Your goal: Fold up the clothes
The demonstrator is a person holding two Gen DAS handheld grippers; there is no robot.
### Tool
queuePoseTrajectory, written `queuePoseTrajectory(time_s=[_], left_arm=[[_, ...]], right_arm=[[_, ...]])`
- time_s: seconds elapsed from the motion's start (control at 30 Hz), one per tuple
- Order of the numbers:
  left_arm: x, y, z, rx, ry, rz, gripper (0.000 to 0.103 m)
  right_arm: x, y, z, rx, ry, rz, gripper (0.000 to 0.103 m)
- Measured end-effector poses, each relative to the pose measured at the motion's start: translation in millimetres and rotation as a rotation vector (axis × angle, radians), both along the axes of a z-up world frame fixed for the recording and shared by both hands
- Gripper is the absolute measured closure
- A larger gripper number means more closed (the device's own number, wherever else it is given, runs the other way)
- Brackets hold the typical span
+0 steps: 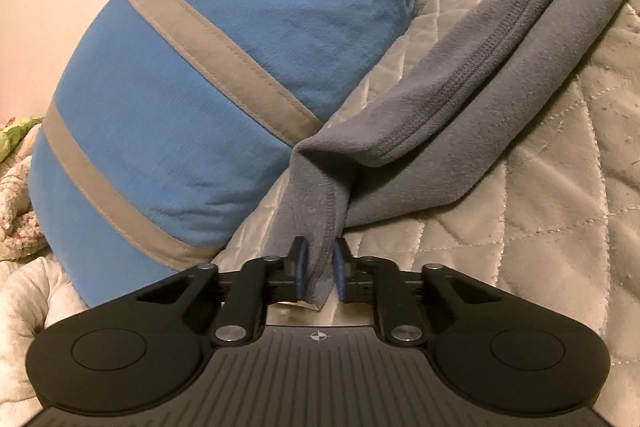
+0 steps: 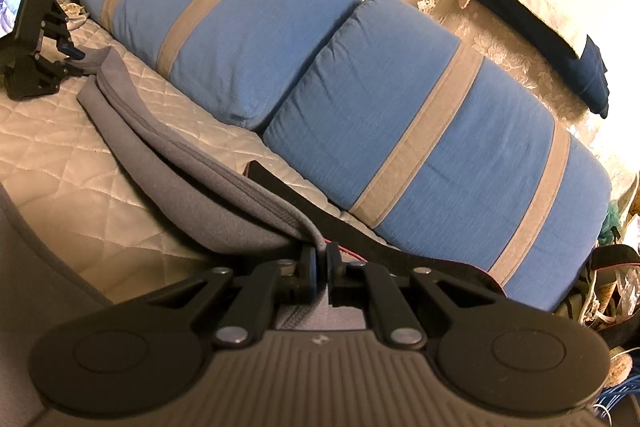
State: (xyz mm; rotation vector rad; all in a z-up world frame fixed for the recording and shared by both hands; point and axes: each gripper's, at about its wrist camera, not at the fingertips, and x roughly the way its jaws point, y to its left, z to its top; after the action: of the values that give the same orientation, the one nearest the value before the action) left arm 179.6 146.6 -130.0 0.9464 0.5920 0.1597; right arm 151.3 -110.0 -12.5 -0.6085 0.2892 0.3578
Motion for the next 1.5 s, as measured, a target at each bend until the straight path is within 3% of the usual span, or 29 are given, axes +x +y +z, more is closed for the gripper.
queuePoseTrajectory(time_s=[0.4,0.77,1.07,1.13,1.17,1.2,1.23,1.3,1.5], left_arm=[[-30,7,23,0.107,-0.013,-0.001,0.099],[-76,28,59,0.273,-0.012,-0.028,0.099],[-112,56,80,0.487,0.003,-0.141,0.099],[-126,62,83,0.492,0.021,-0.165,0.100],[-134,64,82,0.484,0.049,-0.177,0.100],[-142,65,78,0.486,0.083,-0.193,0.100],[-150,66,71,0.498,0.121,-0.212,0.099],[-166,65,56,0.520,0.199,-0.245,0.099],[-188,52,28,0.465,0.343,-0.271,0.100]], right_arm=[[2,-1,-4,0.003,0.001,-0.008,0.095],[-7,-5,-1,0.024,0.016,0.023,0.096],[-39,-5,9,0.029,-0.015,0.207,0.097],[-44,-8,11,0.024,0.030,0.287,0.096],[-46,-9,12,0.022,0.057,0.329,0.086],[-48,-13,14,0.031,0.101,0.374,0.067],[-49,-18,16,0.046,0.153,0.422,0.056],[-55,-27,22,0.099,0.188,0.487,0.022],[-71,-29,33,0.194,0.220,0.562,0.015]])
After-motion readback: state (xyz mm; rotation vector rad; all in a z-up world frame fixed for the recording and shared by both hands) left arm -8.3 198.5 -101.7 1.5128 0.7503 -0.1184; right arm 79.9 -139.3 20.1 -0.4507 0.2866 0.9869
